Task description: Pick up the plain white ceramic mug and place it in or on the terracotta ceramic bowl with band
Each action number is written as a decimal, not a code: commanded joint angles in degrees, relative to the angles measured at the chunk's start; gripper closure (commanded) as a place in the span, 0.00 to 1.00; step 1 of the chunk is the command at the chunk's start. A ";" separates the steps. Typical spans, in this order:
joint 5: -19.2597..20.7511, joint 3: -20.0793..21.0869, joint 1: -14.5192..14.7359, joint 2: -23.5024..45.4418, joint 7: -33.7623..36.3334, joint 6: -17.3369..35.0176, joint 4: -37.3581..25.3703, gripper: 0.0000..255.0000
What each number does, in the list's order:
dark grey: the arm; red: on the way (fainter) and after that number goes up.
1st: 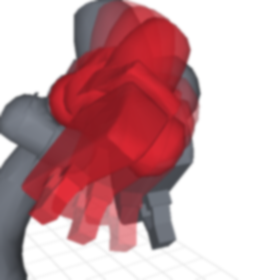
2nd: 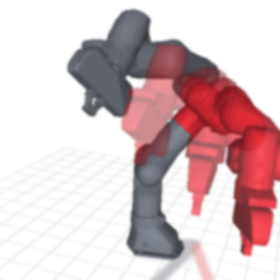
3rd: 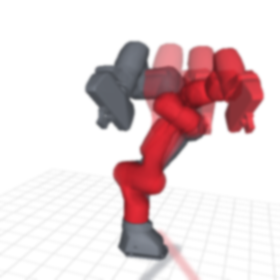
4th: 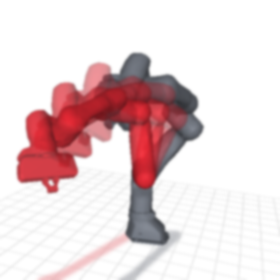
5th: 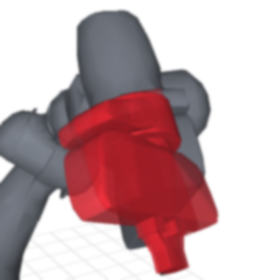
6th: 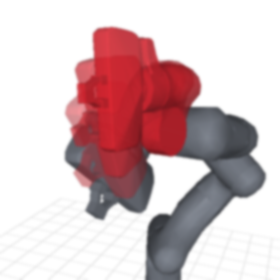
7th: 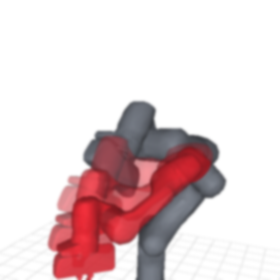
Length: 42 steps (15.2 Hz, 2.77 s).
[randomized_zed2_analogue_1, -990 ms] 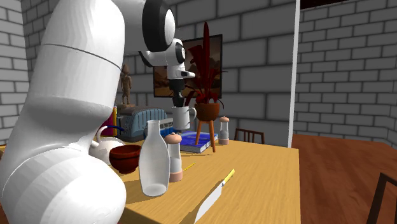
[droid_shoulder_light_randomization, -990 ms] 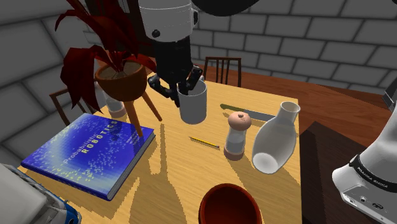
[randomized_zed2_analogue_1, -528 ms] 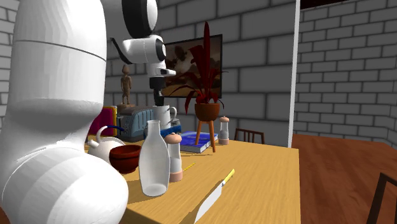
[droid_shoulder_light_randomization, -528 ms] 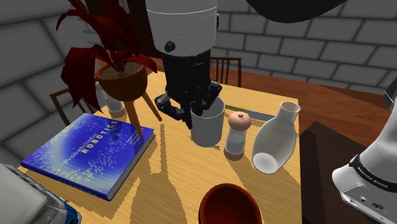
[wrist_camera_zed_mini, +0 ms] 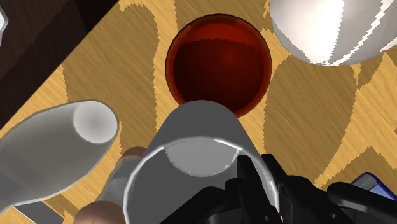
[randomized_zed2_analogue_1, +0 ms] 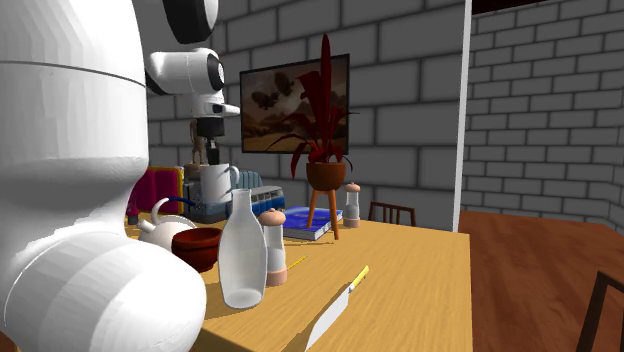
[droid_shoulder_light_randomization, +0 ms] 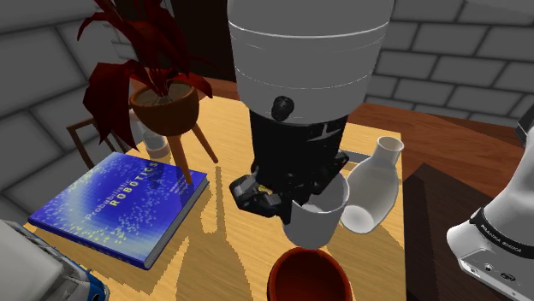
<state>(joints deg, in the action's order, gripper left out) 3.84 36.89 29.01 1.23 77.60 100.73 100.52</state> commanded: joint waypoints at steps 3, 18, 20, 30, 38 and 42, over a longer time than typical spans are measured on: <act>-0.69 1.47 1.48 -1.09 2.97 1.43 2.46 1.00; 0.91 1.60 1.69 0.98 4.53 12.61 12.10 1.00; 1.07 1.61 1.71 1.18 4.67 13.22 12.55 1.00; 1.07 1.61 1.72 1.18 4.68 13.21 12.54 0.00; -0.21 1.67 1.67 -0.45 3.77 6.20 6.77 0.00; -0.21 1.67 1.67 -0.45 3.77 6.20 6.77 0.00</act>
<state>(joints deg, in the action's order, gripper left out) 3.63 38.55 30.68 0.77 81.36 107.00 107.36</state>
